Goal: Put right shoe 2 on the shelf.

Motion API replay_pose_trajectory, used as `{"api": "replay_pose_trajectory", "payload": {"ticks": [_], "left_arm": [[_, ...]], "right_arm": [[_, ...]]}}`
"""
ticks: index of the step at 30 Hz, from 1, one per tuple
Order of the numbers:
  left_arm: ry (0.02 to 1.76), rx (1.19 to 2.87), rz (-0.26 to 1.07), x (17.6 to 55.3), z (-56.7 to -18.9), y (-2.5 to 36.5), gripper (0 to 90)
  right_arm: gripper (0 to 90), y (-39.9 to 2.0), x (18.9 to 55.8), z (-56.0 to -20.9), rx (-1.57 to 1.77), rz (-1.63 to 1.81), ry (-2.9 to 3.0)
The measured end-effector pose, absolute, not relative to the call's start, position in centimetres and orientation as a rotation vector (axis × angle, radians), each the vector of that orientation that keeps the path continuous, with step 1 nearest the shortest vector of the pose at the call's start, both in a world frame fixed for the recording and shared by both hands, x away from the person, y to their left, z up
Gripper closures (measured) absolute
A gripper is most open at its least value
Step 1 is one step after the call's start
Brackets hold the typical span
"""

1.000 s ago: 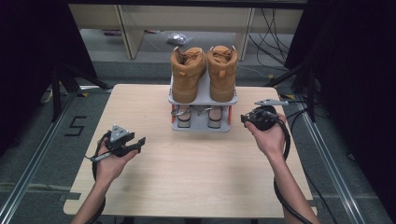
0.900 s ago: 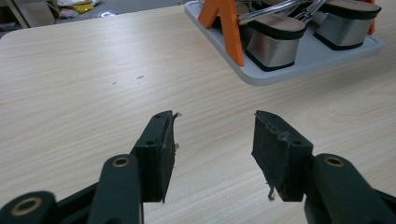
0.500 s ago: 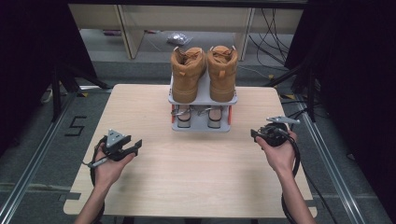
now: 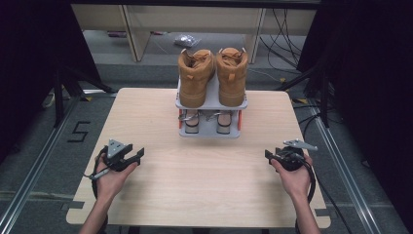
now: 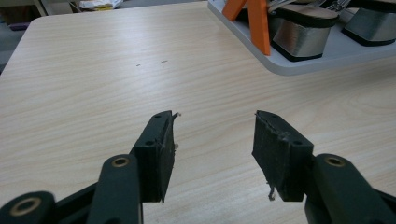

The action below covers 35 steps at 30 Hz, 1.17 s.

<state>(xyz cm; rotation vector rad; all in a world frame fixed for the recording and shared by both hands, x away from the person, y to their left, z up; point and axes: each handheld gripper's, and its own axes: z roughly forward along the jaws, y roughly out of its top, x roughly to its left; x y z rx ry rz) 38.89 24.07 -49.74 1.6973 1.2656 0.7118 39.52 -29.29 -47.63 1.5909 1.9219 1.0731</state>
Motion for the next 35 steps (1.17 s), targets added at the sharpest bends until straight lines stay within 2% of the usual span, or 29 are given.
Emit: {"api": "replay_pose_trajectory", "payload": {"ticks": [9, 35], "left_arm": [[1.262, 1.675, 0.723, 38.6, -50.4, 24.2, 47.4], [1.211, 1.668, 0.761, 38.2, -51.0, 23.4, 47.3]], "right_arm": [[51.5, -29.8, 38.6, -49.9, 1.537, 1.141, 1.924], [47.1, -30.3, 37.2, -51.0, 1.531, 1.232, 1.789]]}}
